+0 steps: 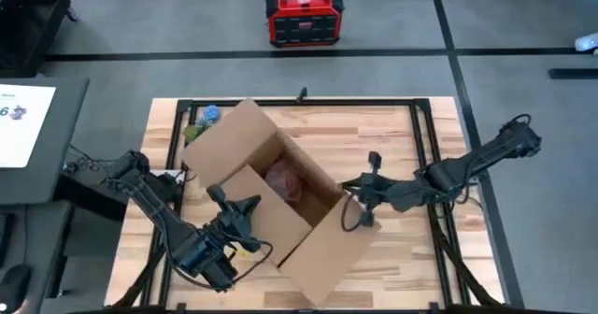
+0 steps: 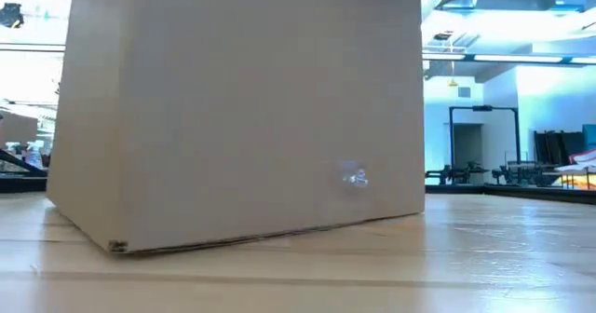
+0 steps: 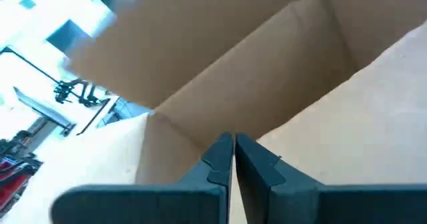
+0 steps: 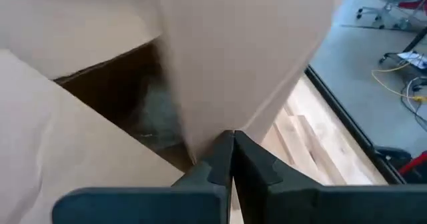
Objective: Wrap mug
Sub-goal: Close the box
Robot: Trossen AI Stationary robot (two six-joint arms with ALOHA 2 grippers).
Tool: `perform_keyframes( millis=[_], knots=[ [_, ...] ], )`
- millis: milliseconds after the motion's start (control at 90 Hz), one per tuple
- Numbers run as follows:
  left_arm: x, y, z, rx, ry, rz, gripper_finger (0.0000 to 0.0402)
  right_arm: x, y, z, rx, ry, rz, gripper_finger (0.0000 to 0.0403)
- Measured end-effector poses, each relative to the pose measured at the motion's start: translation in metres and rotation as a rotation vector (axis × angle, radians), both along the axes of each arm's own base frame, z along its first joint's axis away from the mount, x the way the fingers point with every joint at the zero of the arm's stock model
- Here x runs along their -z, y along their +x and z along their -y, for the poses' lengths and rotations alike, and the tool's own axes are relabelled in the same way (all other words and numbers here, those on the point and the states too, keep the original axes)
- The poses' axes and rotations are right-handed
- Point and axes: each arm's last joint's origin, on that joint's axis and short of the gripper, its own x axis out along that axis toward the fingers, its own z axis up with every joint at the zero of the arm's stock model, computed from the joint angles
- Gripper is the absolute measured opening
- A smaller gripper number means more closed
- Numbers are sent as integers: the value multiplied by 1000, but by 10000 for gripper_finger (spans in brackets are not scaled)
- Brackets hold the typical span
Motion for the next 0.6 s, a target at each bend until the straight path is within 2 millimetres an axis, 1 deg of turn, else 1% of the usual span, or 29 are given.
perform_keyframes(
  millis=[100, 167, 300, 389, 456, 511, 544, 600],
  knots=[
    [-13, -11, -3, 23, -43, 17, 0, -4, -2, -6, -13, -7, 3, 0],
    [-25, -22, -4, 46, -136, 60, 0, -9, -3, -11, -42, 3, 6, 0],
    [-43, -41, -3, 109, -440, 60, 0, -18, -8, -20, -94, 9, -5, 0],
    [-52, -51, -1, 150, -667, 57, 0, -20, -9, -24, -109, 9, -5, 0],
    [-57, -61, 3, 176, -820, 30, 0, -20, -11, -27, -120, 9, -4, 0],
    [-58, -68, 7, 183, -908, -8, 0, -20, -12, -29, -128, 10, -1, 0],
    [-56, -73, 10, 181, -930, -28, 0, -21, -12, -30, -132, 12, 3, 0],
    [-53, -80, 14, 172, -906, -38, 0, -22, -13, -32, -127, 6, 17, 0]
  ],
)
